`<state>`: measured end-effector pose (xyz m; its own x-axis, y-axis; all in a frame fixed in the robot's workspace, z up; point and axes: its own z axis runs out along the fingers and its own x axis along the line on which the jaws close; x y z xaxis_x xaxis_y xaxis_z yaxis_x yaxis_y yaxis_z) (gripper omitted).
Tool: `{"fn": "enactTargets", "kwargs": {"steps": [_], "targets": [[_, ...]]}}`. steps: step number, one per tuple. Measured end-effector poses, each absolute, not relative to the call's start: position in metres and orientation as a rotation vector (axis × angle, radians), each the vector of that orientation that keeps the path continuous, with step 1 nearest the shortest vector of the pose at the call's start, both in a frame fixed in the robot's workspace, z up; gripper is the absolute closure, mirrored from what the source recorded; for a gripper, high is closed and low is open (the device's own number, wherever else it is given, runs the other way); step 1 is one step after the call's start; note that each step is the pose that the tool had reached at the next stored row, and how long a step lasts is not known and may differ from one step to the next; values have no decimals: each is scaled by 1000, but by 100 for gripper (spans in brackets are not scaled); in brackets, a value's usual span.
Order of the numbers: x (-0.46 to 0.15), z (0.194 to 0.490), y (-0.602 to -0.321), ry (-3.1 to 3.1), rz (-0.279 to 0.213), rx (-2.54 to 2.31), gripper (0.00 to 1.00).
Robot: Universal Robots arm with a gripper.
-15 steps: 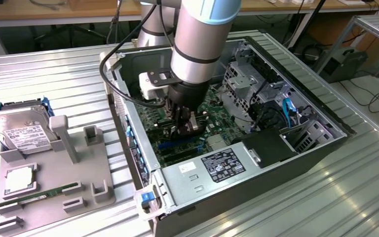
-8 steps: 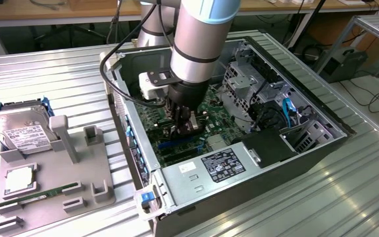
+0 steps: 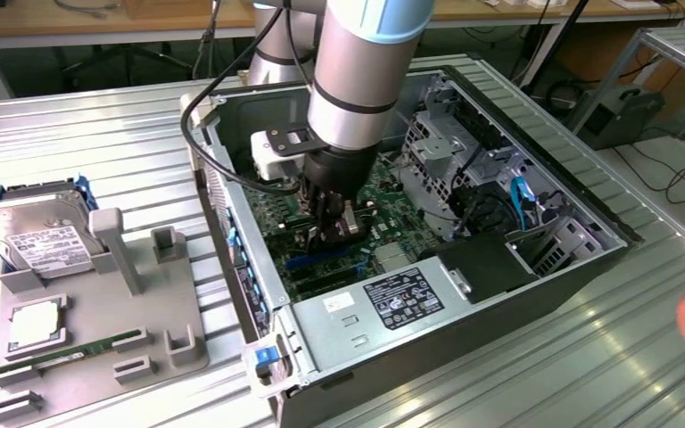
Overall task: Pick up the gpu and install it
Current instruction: 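Insert the gpu into the slot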
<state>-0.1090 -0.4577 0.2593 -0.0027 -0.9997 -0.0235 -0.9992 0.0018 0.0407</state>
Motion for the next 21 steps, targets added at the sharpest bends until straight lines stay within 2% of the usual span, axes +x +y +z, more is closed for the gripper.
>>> {"fn": "enactTargets", "kwargs": {"steps": [21], "targets": [[-110,259,-460,-2224,-71,2201,74]]}}
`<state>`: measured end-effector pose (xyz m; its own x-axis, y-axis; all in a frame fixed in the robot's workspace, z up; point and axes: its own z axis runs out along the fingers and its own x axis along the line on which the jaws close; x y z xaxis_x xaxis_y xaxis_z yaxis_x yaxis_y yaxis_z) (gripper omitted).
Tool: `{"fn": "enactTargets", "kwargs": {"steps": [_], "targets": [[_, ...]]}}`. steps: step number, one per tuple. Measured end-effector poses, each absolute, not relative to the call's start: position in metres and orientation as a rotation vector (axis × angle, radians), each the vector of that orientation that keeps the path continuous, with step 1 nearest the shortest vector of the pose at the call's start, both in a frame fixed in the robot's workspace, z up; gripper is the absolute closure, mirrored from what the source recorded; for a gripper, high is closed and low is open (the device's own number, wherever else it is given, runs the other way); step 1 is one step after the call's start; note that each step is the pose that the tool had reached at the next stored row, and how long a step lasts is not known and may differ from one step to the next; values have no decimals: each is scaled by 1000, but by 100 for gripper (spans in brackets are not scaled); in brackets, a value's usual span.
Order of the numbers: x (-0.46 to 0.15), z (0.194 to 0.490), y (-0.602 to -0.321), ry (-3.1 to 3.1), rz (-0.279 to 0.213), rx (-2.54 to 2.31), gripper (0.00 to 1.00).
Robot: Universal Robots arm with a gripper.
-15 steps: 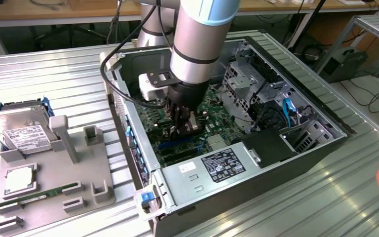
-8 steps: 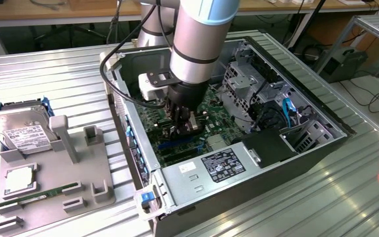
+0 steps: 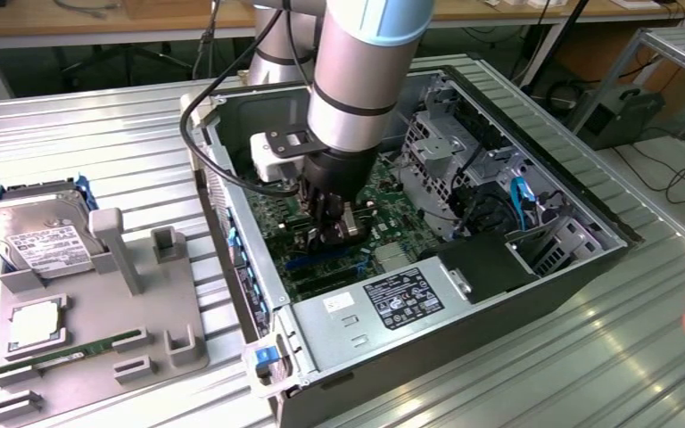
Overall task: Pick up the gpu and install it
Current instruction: 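Insert the gpu into the slot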
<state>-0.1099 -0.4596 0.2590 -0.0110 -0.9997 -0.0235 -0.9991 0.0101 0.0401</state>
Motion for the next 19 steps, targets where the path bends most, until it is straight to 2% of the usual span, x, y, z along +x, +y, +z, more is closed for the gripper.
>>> {"fn": "enactTargets", "kwargs": {"steps": [19], "targets": [[-110,251,-460,-2224,-71,2201,74]]}}
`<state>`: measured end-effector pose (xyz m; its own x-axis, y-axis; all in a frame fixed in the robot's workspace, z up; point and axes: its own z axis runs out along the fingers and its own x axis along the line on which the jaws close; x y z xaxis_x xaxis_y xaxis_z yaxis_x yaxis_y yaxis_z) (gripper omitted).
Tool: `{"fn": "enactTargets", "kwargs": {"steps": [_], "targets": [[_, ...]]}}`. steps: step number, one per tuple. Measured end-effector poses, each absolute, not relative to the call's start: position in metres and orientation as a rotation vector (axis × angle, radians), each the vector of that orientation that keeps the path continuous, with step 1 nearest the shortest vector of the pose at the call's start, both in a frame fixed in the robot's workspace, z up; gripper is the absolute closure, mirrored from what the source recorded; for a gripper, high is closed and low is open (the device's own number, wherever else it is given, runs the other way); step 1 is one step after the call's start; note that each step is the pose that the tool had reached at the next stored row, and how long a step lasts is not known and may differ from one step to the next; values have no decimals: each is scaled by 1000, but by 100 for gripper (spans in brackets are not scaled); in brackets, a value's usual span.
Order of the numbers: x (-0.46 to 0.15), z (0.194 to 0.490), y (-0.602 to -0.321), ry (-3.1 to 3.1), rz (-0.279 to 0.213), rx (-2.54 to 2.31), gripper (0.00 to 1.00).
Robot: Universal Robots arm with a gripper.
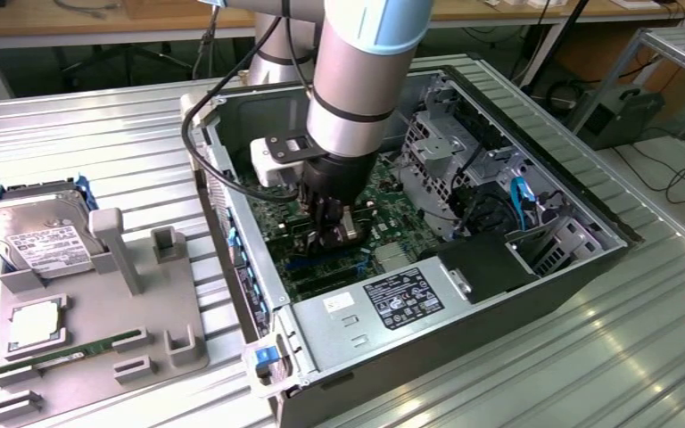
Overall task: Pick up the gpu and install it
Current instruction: 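Insert the gpu into the slot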
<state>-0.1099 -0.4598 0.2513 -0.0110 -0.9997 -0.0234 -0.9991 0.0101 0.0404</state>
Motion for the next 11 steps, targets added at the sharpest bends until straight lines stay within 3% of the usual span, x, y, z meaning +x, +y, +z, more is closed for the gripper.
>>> {"fn": "enactTargets", "kwargs": {"steps": [9,10,11], "targets": [[-110,250,-460,-2225,-71,2201,73],[-110,250,-460,-2225,-71,2201,60],[-110,250,-460,-2225,-71,2201,60]]}}
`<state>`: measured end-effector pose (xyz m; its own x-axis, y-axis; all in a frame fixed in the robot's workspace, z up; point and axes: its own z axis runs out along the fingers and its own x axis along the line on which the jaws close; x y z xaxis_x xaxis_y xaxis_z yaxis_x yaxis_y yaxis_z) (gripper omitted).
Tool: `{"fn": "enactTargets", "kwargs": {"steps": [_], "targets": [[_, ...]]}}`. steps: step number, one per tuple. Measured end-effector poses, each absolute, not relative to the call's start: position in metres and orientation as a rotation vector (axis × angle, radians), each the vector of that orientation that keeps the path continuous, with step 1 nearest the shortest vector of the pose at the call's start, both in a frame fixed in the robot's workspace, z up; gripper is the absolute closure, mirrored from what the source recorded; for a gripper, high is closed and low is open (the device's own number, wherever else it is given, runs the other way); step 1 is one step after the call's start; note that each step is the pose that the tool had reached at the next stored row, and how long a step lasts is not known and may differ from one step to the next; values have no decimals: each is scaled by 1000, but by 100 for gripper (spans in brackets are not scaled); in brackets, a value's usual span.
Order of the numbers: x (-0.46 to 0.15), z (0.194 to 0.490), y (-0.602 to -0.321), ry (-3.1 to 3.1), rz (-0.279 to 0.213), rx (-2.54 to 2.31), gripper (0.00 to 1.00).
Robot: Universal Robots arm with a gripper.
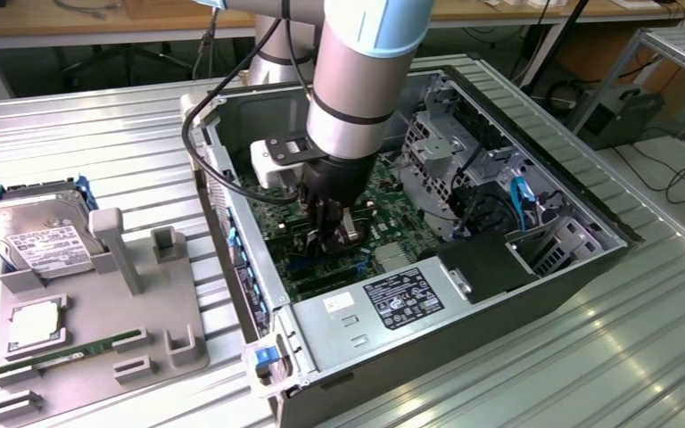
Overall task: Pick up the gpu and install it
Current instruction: 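Insert the gpu into the slot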
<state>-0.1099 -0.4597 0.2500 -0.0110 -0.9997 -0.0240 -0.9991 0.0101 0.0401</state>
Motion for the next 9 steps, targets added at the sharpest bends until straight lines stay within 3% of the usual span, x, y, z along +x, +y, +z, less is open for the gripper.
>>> {"fn": "enactTargets", "kwargs": {"steps": [9], "targets": [[-110,263,-458,-2225,-71,2201,60]]}}
